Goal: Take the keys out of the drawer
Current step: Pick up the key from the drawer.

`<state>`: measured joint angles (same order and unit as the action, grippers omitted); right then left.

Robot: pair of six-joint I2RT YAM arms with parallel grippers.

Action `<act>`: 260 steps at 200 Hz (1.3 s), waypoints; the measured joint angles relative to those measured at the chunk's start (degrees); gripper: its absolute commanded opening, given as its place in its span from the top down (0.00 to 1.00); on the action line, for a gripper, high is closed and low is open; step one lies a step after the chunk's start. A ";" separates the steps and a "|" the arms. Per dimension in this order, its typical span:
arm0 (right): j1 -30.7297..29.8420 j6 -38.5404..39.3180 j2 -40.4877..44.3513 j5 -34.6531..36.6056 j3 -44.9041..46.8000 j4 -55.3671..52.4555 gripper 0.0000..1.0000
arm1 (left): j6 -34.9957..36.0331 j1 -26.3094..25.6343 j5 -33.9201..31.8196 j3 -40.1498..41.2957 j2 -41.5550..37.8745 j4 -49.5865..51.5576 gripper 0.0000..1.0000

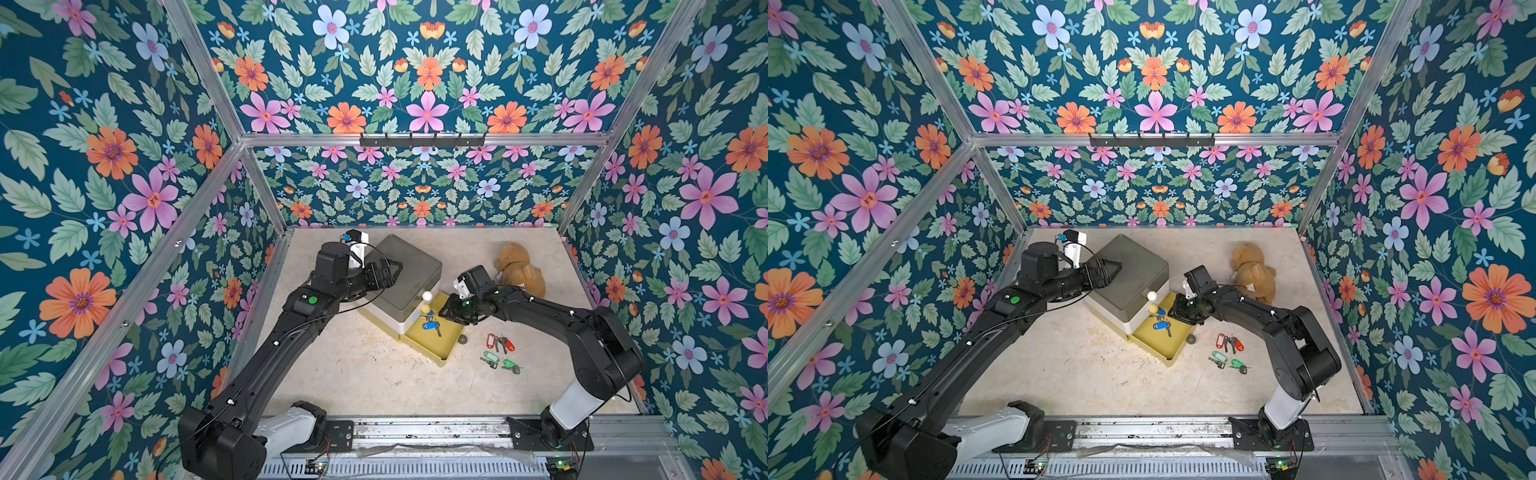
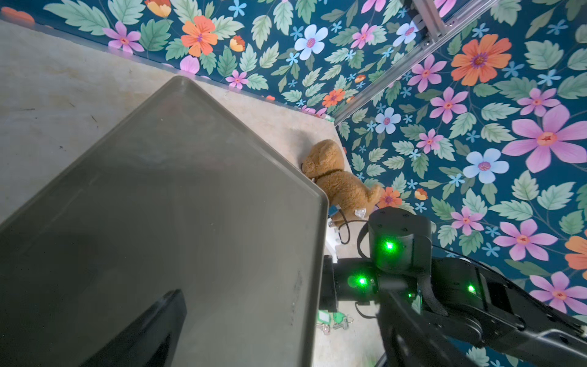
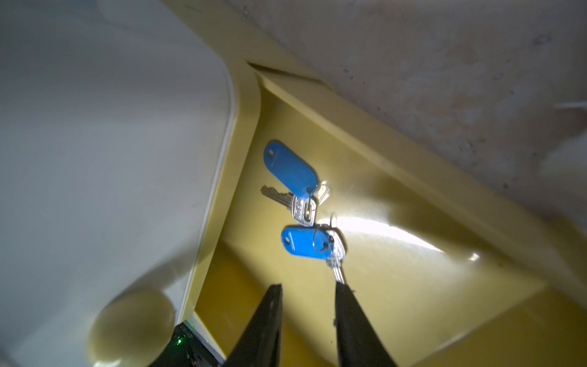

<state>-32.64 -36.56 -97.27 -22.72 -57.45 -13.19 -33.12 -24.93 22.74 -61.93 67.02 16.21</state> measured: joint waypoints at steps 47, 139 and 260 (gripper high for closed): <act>-0.46 -1.33 -3.19 -0.42 -1.57 1.86 0.69 | -0.02 -0.72 -0.85 1.33 0.98 -0.92 0.01; -1.07 -2.62 -6.40 -0.68 -2.73 3.21 0.70 | -1.07 -1.01 -2.32 2.60 0.68 -1.27 0.01; -1.60 -2.62 -9.44 0.26 -4.31 3.69 0.73 | -1.07 -1.01 -3.15 3.61 -0.50 -1.29 0.01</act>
<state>-34.24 -39.18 -106.72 -22.46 -61.76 -9.50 -34.20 -25.93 19.59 -58.33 66.52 14.92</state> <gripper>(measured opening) 0.269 0.994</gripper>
